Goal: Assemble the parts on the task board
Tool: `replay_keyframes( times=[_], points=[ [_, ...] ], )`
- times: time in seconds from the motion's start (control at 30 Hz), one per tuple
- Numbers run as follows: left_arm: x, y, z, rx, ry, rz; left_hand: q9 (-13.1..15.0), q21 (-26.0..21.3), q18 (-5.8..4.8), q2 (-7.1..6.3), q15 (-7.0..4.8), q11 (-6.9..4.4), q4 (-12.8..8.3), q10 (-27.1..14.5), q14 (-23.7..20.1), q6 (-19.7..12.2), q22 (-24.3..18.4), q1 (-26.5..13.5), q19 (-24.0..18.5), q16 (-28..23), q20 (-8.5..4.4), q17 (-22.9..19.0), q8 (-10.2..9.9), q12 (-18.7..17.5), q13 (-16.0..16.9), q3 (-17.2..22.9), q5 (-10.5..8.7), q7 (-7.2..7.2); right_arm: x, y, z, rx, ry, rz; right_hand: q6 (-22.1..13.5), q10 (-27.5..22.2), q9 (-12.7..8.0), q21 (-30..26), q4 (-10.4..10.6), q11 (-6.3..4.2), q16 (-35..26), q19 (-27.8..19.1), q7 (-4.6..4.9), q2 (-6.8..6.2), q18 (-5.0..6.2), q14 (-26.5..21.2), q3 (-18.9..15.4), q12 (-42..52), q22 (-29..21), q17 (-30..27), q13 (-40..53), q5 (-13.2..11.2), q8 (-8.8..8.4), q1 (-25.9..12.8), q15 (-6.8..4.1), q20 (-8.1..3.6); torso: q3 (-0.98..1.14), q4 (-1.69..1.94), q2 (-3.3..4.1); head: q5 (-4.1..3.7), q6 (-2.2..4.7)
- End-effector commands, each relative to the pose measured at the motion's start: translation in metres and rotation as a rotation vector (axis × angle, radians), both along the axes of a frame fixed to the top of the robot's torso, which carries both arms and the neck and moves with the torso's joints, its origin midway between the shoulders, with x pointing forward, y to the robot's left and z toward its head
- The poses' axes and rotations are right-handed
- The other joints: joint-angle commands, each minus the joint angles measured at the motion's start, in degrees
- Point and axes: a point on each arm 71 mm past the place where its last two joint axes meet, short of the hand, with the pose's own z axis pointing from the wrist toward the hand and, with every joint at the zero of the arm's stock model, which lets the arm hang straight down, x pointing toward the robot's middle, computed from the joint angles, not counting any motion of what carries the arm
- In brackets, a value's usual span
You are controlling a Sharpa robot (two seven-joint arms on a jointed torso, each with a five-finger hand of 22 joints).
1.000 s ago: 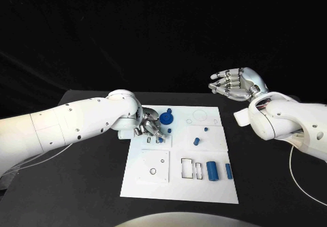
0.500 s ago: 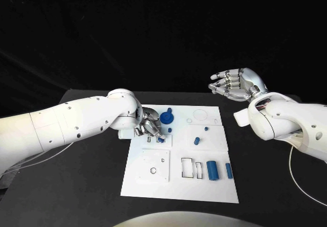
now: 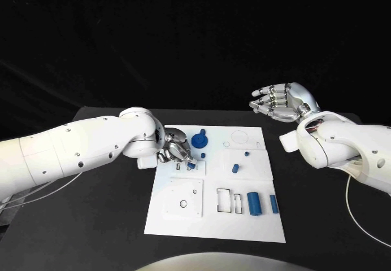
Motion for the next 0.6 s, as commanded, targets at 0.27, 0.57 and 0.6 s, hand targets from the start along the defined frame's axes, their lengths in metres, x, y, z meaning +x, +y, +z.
replay_keyframes(
  times=[0.27,0.57,0.6],
  points=[
    [-0.006,0.002,0.003,-0.022,-0.181,0.041,0.37,0.92,-1.11,-1.29,-0.68,-0.56,-13.14,2.24,4.31,1.51,1.32,-2.24,1.11,0.18,-0.28,9.22,0.58,1.28,1.48,13.64,5.37,-0.52,-0.001,0.000,-0.003,-0.006,0.004,0.016,-0.33,-0.07,-0.09,-0.24,-0.17,0.52,-0.25,0.00,0.80,-0.33,0.21,0.04,-0.22,-0.23,-0.10,-0.08,-0.11,-0.16,-0.40,-0.11,0.40,0.35,-0.03,0.19,-0.10,0.13,-0.39],
    [-0.012,0.002,-0.013,0.017,-0.211,0.061,0.45,1.11,-1.19,-1.96,-0.96,-0.85,-13.58,3.45,4.31,2.32,1.75,-2.86,1.40,0.17,-0.53,9.23,0.69,1.99,2.59,13.84,8.28,-0.84,-0.001,-0.001,-0.005,-0.005,0.007,0.017,-0.36,-0.10,-0.13,-0.36,-0.04,0.56,-0.41,-0.01,0.84,-0.22,0.22,0.04,-0.30,-0.26,-0.31,-0.17,-0.34,-0.17,-0.43,-0.33,0.44,0.40,-0.03,0.05,-0.04,0.41,-0.32],
    [-0.012,0.002,-0.014,0.019,-0.209,0.061,0.44,1.08,-1.17,-1.99,-0.98,-0.88,-13.61,3.51,4.32,2.39,1.69,-2.90,1.37,0.18,-0.55,9.25,0.68,2.00,2.61,13.86,8.52,-0.86,-0.001,-0.001,-0.005,-0.005,0.007,0.017,-0.36,-0.10,-0.13,-0.36,-0.04,0.56,-0.41,-0.01,0.84,-0.22,0.22,0.04,-0.30,-0.26,-0.31,-0.17,-0.34,-0.17,-0.43,-0.33,0.44,0.40,-0.05,0.05,-0.04,0.40,-0.34]
  ],
)
